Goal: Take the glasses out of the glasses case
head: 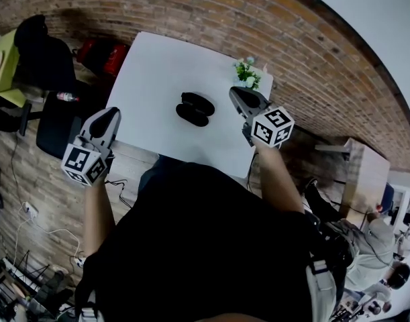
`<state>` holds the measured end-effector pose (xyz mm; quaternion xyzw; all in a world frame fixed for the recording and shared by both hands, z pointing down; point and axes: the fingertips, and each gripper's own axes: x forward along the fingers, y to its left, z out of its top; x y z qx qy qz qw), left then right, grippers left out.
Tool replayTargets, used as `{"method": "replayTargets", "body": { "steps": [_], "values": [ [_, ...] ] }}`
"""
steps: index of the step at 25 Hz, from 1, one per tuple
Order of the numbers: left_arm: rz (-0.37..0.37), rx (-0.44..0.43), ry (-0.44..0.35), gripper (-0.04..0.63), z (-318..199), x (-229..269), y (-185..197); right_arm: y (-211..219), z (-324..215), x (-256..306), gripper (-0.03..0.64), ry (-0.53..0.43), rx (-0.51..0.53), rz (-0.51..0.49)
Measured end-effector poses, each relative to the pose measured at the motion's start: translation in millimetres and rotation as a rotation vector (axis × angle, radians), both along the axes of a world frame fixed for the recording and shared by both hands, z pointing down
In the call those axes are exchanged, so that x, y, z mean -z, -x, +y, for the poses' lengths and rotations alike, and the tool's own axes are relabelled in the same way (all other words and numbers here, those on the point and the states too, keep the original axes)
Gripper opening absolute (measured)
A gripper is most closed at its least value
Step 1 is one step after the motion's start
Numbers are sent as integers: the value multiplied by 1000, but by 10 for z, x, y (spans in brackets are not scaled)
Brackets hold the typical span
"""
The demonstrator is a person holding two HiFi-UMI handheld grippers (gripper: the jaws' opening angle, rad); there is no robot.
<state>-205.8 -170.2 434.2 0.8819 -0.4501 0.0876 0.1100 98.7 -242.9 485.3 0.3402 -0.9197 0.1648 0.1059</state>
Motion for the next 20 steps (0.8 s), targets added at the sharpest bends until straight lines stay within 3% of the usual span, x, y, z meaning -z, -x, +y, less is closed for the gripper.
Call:
{"method": "replayTargets", "body": {
  "steps": [20],
  "values": [
    [-4,-22,42,35,-456,-235,127,152,-163,-739,15,101,15,136]
  ]
}}
